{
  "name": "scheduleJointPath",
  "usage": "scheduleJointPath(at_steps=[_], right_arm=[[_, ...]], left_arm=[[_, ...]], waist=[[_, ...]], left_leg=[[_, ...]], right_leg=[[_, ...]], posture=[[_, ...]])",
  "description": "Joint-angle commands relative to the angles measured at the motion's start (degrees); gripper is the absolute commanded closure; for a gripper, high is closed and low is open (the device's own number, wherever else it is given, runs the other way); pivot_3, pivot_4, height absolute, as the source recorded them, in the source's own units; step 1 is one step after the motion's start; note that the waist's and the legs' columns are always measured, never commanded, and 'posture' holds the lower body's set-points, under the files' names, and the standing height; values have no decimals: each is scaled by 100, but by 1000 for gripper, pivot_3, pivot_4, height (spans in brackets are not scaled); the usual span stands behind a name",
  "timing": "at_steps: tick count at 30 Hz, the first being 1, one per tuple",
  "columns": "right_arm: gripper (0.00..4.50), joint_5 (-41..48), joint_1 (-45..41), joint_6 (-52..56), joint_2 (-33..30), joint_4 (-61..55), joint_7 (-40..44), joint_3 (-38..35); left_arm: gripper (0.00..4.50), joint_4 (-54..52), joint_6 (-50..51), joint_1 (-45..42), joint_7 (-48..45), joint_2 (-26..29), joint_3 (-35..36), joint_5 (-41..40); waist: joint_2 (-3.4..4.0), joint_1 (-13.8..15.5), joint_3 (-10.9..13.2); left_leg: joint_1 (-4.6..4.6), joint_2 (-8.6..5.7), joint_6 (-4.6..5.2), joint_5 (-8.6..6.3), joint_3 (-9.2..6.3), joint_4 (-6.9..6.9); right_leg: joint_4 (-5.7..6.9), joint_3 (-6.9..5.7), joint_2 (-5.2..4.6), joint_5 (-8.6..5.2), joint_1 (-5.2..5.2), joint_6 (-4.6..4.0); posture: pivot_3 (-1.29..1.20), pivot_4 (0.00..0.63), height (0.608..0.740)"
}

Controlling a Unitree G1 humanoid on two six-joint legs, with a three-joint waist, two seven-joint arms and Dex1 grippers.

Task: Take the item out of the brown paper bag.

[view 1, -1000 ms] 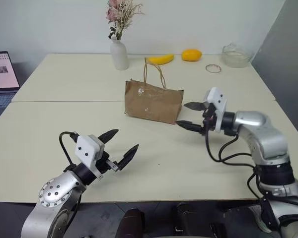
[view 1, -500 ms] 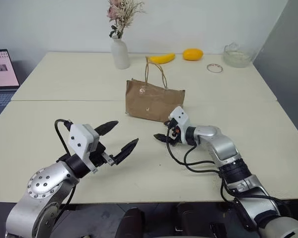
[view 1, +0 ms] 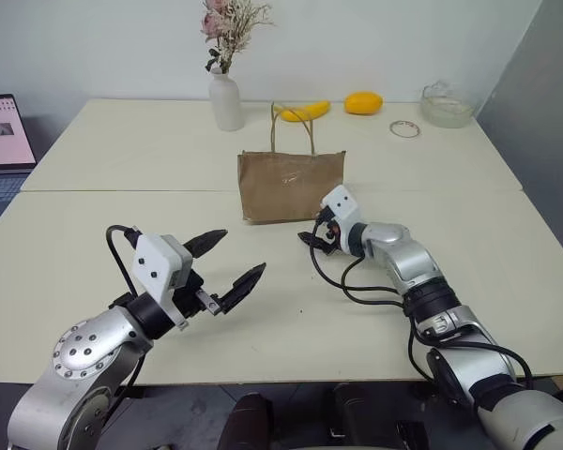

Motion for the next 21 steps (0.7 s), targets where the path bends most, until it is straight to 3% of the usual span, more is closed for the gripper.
scheduleJointPath(at_steps=[1, 4, 6, 9, 14, 21], right_arm=[[486, 225, 209, 238, -150, -1049, 333, -78], [486, 425, 657, 636, -345, -2159, 517, -93], [486, 771, 1157, 988, -390, -3391, 297, -471], [438, 1158, 1907, 1383, -439, -5017, -9, -877], [438, 1749, 2569, 2249, -697, -6618, -283, -1293], [438, 2584, 3107, 3035, -1736, -7741, -158, -2026]], left_arm=[[0, -87, -17, -170, 24, 38, -27, -20], [0, 94, 1, -425, 47, 51, -61, 45], [0, 728, -101, -1063, 101, 43, -139, 287], [607, 1797, -359, -1997, 11, 62, -218, 622], [2167, 3776, -1157, -3471, -631, 223, -556, 1262], [4465, 8014, -2811, -6260, -1363, 1, -1331, 2498]], waist=[[0, 6, 0], [0, 37, 0], [-1, 73, 0], [-1, 136, 0], [-2, 133, 0], [-9, 161, -2]], left_leg=[[0, 1, 0, 0, 0, 0], [-3, 1, 0, 0, -7, -1], [-5, -1, 0, 0, -9, 0], [-5, -3, 0, 0, -12, 2], [-6, -5, -1, 0, -2, 0], [-27, -22, 0, 0, 7, 5]], right_leg=[[0, 0, 0, 0, 0, 0], [-4, -6, 0, -1, 1, 0], [-4, -9, 0, -1, 2, 1], [0, -15, 6, 0, 1, 2], [-5, -14, 8, 0, -1, 5], [-20, -29, 9, 2, -3, 7]], posture=[[0, 150, 740], [0, 150, 740], [0, 150, 740], [0, 150, 740], [0, 150, 740], [0, 150, 740]])
